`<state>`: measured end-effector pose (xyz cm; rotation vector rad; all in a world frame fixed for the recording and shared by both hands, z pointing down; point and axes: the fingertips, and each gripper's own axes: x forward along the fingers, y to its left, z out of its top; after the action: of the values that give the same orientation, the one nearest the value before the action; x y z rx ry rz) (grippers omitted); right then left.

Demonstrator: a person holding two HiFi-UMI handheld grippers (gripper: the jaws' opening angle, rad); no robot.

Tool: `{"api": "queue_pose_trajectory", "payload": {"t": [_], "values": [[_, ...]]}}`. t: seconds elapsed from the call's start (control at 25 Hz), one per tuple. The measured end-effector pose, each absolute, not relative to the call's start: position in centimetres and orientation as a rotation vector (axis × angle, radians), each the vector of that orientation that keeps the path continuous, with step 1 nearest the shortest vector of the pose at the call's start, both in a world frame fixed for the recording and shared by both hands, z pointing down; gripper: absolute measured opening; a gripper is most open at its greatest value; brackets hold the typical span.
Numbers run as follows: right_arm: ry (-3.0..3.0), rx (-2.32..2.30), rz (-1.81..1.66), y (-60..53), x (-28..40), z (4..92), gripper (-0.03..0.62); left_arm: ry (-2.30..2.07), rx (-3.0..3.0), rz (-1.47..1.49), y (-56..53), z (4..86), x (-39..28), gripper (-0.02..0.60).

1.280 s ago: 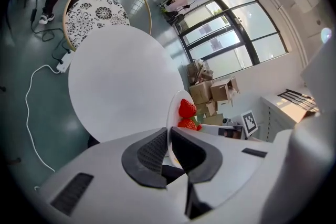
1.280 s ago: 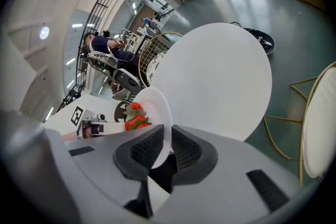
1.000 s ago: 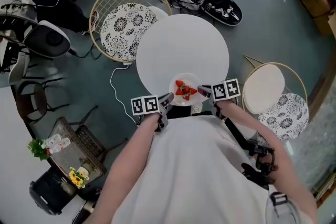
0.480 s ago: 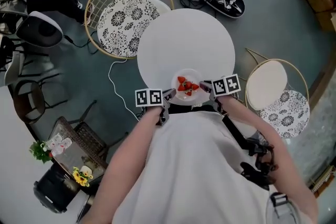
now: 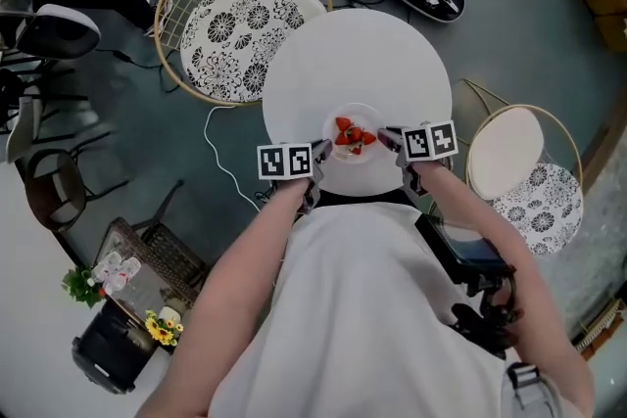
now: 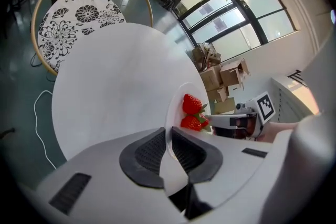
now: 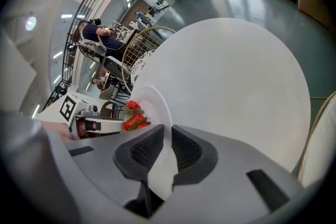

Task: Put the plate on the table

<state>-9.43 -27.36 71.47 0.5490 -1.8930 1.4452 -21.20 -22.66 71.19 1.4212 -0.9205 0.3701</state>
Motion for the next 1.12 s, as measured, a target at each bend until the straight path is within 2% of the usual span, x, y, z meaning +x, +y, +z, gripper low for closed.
{"api": "queue_pose_trajectory", "payload": {"t": [0.68, 1.12], "values": [[-1.896, 0.687, 1.364, -35.5, -11.7, 73.2, 0.031, -1.007, 1.394, 0.429, -31.1, 73.4, -23.6, 0.025], [-1.854, 0.680, 1.228, -36.3, -12.3, 74.2, 0.037, -1.012, 1.395, 0.525, -31.5, 74.2, -24.1, 0.032]]}}
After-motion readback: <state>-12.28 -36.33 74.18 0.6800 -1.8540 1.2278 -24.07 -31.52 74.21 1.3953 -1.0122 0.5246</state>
